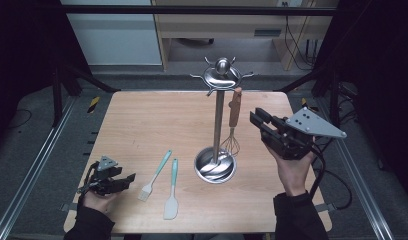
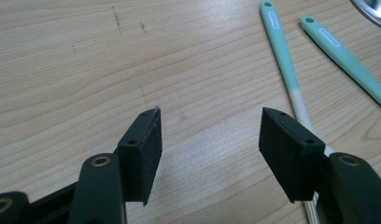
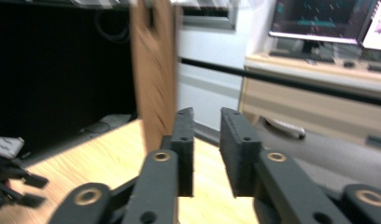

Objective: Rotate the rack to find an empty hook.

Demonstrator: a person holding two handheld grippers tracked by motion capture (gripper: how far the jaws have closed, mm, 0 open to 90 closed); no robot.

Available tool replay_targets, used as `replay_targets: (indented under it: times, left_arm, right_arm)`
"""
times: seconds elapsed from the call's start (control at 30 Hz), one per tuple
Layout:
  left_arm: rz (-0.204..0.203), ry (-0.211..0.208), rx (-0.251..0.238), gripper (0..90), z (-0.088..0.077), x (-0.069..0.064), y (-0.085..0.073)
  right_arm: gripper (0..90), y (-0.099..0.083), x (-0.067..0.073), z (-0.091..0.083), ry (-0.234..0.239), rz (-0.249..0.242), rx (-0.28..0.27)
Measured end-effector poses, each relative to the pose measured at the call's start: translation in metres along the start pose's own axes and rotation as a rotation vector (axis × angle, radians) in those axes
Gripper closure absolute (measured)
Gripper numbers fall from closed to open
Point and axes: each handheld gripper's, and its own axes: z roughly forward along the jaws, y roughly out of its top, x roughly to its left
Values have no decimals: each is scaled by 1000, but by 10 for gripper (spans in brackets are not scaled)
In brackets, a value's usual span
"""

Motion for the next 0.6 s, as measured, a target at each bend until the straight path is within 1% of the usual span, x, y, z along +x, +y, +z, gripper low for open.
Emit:
replay_targets:
  times: [0.17, 0.2, 0.23, 0.27, 0.3, 0.33, 0.4, 0.43, 0.47, 0.5, 0.53, 0.57, 0.6]
  left_arm:
    - [-1, -1, 0, 392, 1, -1, 0]
    - [-1, -1, 0, 394, 1, -1, 0]
    - [0, -2, 0, 394, 0, -2, 1]
    - [1, -4, 0, 396, 0, -2, 1]
    - [6, -7, 1, 397, 0, -4, 1]
    - [6, -7, 1, 398, 0, -4, 1]
    - [10, -11, -2, 398, 0, -5, 2]
    - [12, -15, -5, 398, 0, -7, 2]
    - [12, -15, -5, 397, 0, -7, 2]
    - [15, -17, -4, 397, 0, -8, 2]
    - [21, -19, -4, 397, 0, -10, 3]
    - [21, -19, -4, 396, 0, -10, 3]
    - [25, -22, -7, 396, -1, -12, 3]
  right_arm:
    - [585, -40, -17, -6, -54, 29, 56]
    - [585, -40, -17, -6, -54, 29, 56]
    - [559, -48, -20, -6, -61, 37, 70]
    - [502, -64, -27, -6, -75, 55, 99]
    - [474, -71, -29, -6, -82, 62, 115]
    - [474, -71, -29, -6, -82, 62, 115]
    - [429, -84, -34, -5, -100, 69, 154]
    - [402, -95, -39, -5, -113, 77, 178]
    - [402, -95, -39, -5, -113, 77, 178]
    - [364, -106, -42, -5, -128, 93, 203]
    - [350, -111, -44, -5, -135, 95, 215]
    - [350, -111, -44, -5, -135, 95, 215]
    - [318, -121, -46, -5, -147, 104, 238]
